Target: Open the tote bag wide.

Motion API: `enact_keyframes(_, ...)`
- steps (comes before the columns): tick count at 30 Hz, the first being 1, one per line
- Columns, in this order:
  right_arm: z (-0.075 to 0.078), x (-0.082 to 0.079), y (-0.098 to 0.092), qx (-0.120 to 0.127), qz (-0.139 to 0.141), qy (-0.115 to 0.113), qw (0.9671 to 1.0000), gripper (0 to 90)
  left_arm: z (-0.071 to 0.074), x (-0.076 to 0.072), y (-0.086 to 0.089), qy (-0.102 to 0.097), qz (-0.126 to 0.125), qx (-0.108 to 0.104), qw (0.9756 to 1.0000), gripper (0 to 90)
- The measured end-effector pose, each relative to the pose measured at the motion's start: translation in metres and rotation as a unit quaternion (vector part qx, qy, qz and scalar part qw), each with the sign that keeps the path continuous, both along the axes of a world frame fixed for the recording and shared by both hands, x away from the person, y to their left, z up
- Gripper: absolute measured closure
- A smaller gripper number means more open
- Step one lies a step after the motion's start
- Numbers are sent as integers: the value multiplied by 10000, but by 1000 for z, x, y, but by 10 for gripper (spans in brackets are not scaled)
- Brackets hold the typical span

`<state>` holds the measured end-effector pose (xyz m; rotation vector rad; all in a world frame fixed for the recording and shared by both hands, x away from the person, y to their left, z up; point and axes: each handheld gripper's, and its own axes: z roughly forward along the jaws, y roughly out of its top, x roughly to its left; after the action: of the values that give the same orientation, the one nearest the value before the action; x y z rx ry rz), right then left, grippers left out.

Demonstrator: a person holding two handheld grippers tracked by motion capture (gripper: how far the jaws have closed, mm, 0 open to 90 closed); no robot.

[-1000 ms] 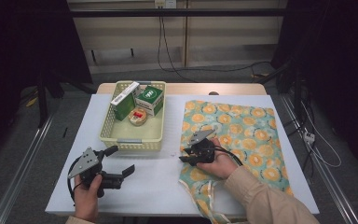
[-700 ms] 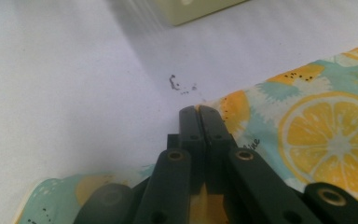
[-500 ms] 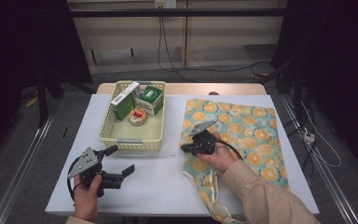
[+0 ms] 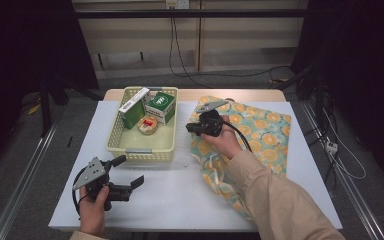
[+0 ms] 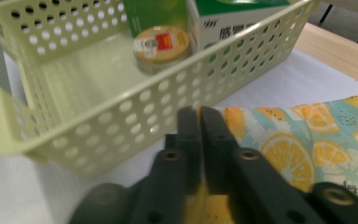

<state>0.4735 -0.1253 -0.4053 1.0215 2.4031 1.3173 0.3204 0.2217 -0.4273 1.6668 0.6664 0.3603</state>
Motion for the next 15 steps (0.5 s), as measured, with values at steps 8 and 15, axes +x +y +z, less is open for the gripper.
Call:
enact_keyframes(8, 10, -27, -29, -255, 210, -123, 9994, 376, 1, 0, -1, -18, -33, 5, 10000, 21)
enact_keyframes(15, 7, -60, -70, -555, 252, -86, 9981, 345, 1, 0, -6, 7, -64, 53, 10000, 21)
